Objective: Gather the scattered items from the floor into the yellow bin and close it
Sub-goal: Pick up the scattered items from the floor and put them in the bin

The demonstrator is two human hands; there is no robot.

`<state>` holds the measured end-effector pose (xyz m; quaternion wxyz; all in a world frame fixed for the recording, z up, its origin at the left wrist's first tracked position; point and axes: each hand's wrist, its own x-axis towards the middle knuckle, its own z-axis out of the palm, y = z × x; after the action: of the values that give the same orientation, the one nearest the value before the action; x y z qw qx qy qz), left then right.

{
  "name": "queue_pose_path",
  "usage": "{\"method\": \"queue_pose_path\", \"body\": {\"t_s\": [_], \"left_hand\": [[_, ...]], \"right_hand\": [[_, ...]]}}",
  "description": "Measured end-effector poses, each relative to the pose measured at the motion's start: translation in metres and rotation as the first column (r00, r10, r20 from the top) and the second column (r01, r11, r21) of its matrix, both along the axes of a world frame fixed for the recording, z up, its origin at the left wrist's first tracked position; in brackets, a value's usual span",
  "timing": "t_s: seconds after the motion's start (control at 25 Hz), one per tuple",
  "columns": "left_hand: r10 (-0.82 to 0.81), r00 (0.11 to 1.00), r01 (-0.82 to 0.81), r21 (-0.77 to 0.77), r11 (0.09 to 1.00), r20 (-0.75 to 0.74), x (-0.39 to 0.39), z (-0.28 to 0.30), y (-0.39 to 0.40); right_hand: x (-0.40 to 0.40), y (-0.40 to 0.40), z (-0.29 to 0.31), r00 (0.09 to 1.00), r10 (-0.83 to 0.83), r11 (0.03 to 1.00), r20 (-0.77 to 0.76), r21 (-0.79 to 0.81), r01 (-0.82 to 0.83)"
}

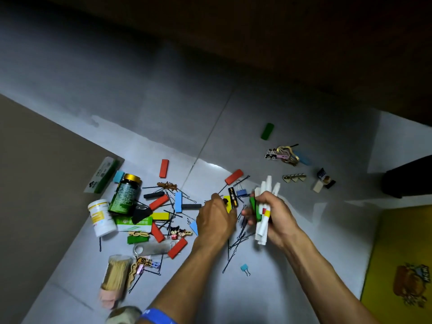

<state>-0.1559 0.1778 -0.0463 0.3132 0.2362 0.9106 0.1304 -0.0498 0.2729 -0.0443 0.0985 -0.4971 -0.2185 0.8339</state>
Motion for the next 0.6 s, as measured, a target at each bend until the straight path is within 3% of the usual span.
{"method": "queue_pose_path", "body": {"t_s": [0.12, 0.24, 0.32, 0.48, 0.6], "left_hand": [[-0.001, 0.999, 0.000, 0.010, 1.000, 0.034, -0.002, 0.001, -0.005], [0.098, 0.985, -0.105, 0.046, 0.993, 0.140, -0.012, 0.005, -0.003], [0.206, 0.930, -0.251, 0.119, 0.961, 0.304, -0.021, 0.009, -0.007], [0.282, 0.702, -0.516, 0.194, 0.834, 0.654, -0.033, 0.012, -0.026], [0.291, 0.600, -0.604, 0.184, 0.775, 0.745, -0.044, 0.010, -0.038]], "right_hand": [[-0.002, 0.006, 0.002, 0.990, 0.021, 0.995, -0.138, -0.098, -0.035], [-0.015, 0.008, 0.001, 0.993, 0.114, 0.986, -0.019, 0.122, -0.111], [-0.026, 0.013, 0.001, 0.981, 0.157, 0.938, 0.117, 0.292, -0.185], [-0.044, 0.032, 0.005, 0.863, 0.335, 0.728, 0.378, 0.478, -0.492], [-0.057, 0.037, 0.012, 0.749, 0.419, 0.482, 0.514, 0.573, -0.663]]}}
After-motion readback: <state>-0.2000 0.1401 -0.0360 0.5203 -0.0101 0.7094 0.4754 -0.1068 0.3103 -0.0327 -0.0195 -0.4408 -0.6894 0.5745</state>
